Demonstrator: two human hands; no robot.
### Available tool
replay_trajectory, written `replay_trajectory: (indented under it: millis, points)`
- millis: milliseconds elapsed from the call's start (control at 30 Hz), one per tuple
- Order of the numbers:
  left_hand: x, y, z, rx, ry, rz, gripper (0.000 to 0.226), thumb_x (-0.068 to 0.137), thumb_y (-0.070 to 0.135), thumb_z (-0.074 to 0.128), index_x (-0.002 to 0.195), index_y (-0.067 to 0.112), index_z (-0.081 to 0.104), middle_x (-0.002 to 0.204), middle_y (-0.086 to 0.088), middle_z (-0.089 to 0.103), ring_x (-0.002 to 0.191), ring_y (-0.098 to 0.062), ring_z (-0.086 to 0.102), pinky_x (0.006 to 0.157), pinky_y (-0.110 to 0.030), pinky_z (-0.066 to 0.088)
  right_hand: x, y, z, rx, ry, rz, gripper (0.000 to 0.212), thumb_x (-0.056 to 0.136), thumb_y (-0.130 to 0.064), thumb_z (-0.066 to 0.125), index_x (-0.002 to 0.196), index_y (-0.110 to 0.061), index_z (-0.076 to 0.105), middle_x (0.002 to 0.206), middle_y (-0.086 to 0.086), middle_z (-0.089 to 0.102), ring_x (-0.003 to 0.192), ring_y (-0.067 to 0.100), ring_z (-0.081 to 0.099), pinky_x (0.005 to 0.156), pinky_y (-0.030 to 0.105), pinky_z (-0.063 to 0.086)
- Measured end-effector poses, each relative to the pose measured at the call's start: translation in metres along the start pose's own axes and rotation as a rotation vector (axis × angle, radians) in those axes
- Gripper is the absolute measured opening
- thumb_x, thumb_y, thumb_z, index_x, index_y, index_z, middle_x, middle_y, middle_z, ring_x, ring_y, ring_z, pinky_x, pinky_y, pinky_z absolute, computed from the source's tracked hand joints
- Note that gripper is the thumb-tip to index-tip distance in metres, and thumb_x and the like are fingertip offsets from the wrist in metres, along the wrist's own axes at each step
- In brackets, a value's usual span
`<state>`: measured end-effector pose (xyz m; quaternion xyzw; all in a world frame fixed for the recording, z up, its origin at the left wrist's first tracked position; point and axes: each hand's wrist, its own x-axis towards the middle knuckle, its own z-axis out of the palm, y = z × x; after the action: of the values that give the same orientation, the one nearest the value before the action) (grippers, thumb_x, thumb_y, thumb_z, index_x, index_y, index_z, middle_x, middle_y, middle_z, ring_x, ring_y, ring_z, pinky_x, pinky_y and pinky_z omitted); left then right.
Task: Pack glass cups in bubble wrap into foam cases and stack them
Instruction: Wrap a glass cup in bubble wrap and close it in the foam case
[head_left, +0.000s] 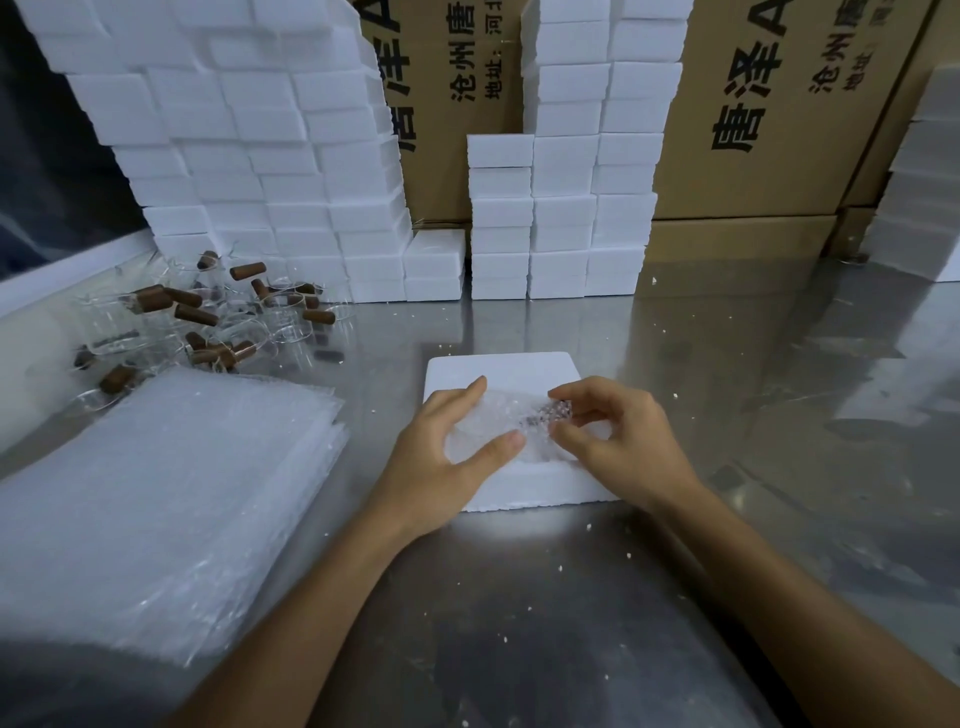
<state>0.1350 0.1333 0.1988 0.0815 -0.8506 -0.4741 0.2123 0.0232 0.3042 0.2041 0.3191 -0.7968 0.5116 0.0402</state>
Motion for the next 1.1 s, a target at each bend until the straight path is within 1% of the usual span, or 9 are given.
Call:
replay_trajectory:
  millis: [100, 300, 400, 533, 633, 767, 900, 1000, 1100]
  points:
    - [0.001, -0.003, -0.004, -0.024, 0.014, -0.013, 0.073, 0.07, 0.065, 0.072, 0.135, 0.037, 0.053, 0.13, 0.027, 0.052, 0.125, 0.013, 0.044, 0.11, -0.02, 0.034, 0.0, 0.002, 0.001, -0.04, -0.01, -0.004, 0.022, 0.078, -0.013, 0.071, 0.089, -0.032, 0.069, 0.082, -0.011, 0.071, 0.077, 0.001, 0.065, 0.077, 0.017, 0.05]
    - [0.002, -0.008, -0.008, -0.048, 0.035, -0.065, 0.075, 0.06, 0.062, 0.078, 0.128, 0.037, 0.058, 0.131, 0.019, 0.059, 0.125, -0.006, 0.052, 0.109, -0.039, 0.043, 0.002, 0.004, -0.003, -0.037, -0.061, 0.01, 0.016, 0.077, -0.01, 0.069, 0.082, -0.025, 0.067, 0.077, -0.007, 0.068, 0.072, 0.004, 0.061, 0.068, 0.015, 0.046]
    - [0.003, -0.008, -0.005, -0.017, 0.066, -0.061, 0.071, 0.062, 0.061, 0.079, 0.126, 0.036, 0.059, 0.128, 0.018, 0.06, 0.122, -0.007, 0.053, 0.106, -0.035, 0.045, 0.001, 0.003, -0.002, -0.081, -0.051, -0.018, 0.018, 0.08, -0.012, 0.068, 0.087, -0.029, 0.066, 0.082, -0.011, 0.068, 0.08, -0.001, 0.06, 0.069, 0.003, 0.041]
    - [0.002, -0.006, -0.004, 0.006, 0.081, -0.044, 0.077, 0.057, 0.069, 0.073, 0.125, 0.037, 0.057, 0.13, 0.018, 0.056, 0.121, -0.005, 0.05, 0.102, -0.028, 0.043, 0.0, 0.003, -0.002, -0.091, -0.054, -0.031, 0.022, 0.081, -0.012, 0.068, 0.09, -0.032, 0.067, 0.083, -0.016, 0.068, 0.081, -0.004, 0.06, 0.069, 0.001, 0.04]
    - [0.001, -0.005, -0.005, 0.024, 0.105, -0.01, 0.073, 0.054, 0.073, 0.068, 0.119, 0.043, 0.055, 0.126, 0.023, 0.049, 0.121, -0.003, 0.046, 0.103, -0.029, 0.042, 0.0, 0.004, -0.003, -0.04, -0.048, -0.008, 0.021, 0.081, -0.014, 0.07, 0.092, -0.032, 0.068, 0.092, -0.015, 0.067, 0.087, 0.0, 0.06, 0.074, 0.008, 0.042]
    - [0.001, -0.006, -0.006, -0.026, 0.252, -0.056, 0.077, 0.058, 0.085, 0.063, 0.123, 0.043, 0.051, 0.123, 0.023, 0.042, 0.123, -0.007, 0.043, 0.101, -0.031, 0.041, 0.007, 0.007, -0.005, 0.063, 0.181, 0.136, 0.018, 0.085, -0.025, 0.068, 0.102, -0.029, 0.066, 0.105, -0.007, 0.063, 0.091, 0.008, 0.057, 0.073, 0.024, 0.044]
    - [0.008, -0.013, -0.01, -0.123, 0.278, -0.231, 0.07, 0.079, 0.076, 0.05, 0.133, 0.033, 0.048, 0.138, 0.006, 0.05, 0.126, -0.015, 0.048, 0.108, -0.039, 0.039, 0.01, 0.017, -0.009, 0.081, 0.181, 0.368, 0.032, 0.09, -0.041, 0.062, 0.117, -0.025, 0.056, 0.113, 0.0, 0.06, 0.094, 0.01, 0.058, 0.07, 0.027, 0.042]
    - [0.013, -0.018, -0.01, -0.139, 0.287, -0.301, 0.056, 0.094, 0.063, 0.042, 0.138, 0.029, 0.045, 0.139, 0.001, 0.053, 0.124, -0.02, 0.052, 0.109, -0.044, 0.04, 0.008, 0.017, -0.002, 0.101, 0.206, 0.379, 0.029, 0.09, -0.035, 0.063, 0.116, -0.026, 0.052, 0.118, 0.003, 0.057, 0.096, 0.014, 0.059, 0.072, 0.028, 0.042]
    - [0.012, -0.018, -0.007, -0.122, 0.29, -0.313, 0.054, 0.095, 0.06, 0.041, 0.14, 0.03, 0.043, 0.141, 0.003, 0.05, 0.126, -0.018, 0.049, 0.103, -0.035, 0.038, 0.005, 0.014, 0.01, 0.102, 0.216, 0.335, 0.03, 0.09, -0.031, 0.065, 0.115, -0.029, 0.047, 0.123, 0.002, 0.051, 0.089, 0.007, 0.058, 0.079, 0.028, 0.044]
